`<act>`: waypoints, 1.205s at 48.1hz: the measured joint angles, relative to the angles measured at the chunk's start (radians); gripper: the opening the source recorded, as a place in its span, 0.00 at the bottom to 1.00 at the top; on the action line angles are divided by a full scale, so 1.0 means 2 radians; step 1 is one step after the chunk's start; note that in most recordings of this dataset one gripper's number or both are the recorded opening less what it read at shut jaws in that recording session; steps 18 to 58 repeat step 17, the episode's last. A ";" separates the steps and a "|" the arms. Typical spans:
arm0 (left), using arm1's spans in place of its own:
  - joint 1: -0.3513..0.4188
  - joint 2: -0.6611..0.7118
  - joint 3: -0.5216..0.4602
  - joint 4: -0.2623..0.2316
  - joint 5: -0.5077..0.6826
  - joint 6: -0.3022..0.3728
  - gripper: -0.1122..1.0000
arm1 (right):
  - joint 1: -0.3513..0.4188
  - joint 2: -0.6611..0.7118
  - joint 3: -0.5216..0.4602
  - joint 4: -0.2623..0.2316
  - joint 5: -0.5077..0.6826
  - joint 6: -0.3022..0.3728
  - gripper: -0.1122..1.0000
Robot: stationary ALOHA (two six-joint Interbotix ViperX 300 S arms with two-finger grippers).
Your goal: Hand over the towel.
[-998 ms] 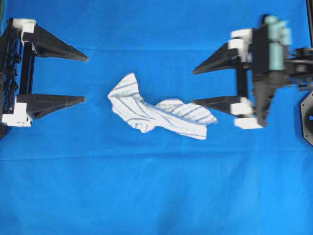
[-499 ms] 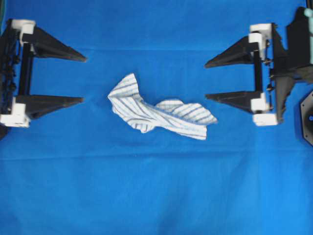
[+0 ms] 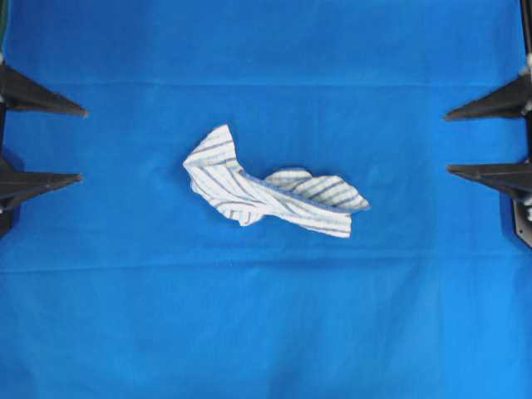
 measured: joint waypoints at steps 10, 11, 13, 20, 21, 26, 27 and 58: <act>0.000 -0.052 0.072 -0.001 -0.025 -0.001 0.91 | -0.019 -0.049 0.084 0.004 -0.030 0.000 0.74; 0.001 -0.057 0.077 -0.001 -0.025 -0.001 0.91 | -0.022 -0.048 0.091 0.005 -0.033 0.000 0.74; 0.001 -0.065 0.090 0.000 -0.026 -0.002 0.91 | -0.028 -0.046 0.100 0.008 -0.038 0.000 0.74; 0.000 -0.079 0.107 0.000 -0.026 -0.001 0.91 | -0.038 -0.035 0.116 0.015 -0.054 0.000 0.74; 0.000 -0.079 0.107 0.000 -0.026 -0.001 0.91 | -0.038 -0.035 0.116 0.015 -0.054 0.000 0.74; 0.000 -0.079 0.107 0.000 -0.026 -0.001 0.91 | -0.038 -0.035 0.116 0.015 -0.054 0.000 0.74; 0.000 -0.079 0.107 0.000 -0.026 -0.001 0.91 | -0.038 -0.035 0.116 0.015 -0.054 0.000 0.74; 0.000 -0.079 0.107 0.000 -0.026 -0.001 0.91 | -0.038 -0.035 0.116 0.015 -0.054 0.000 0.74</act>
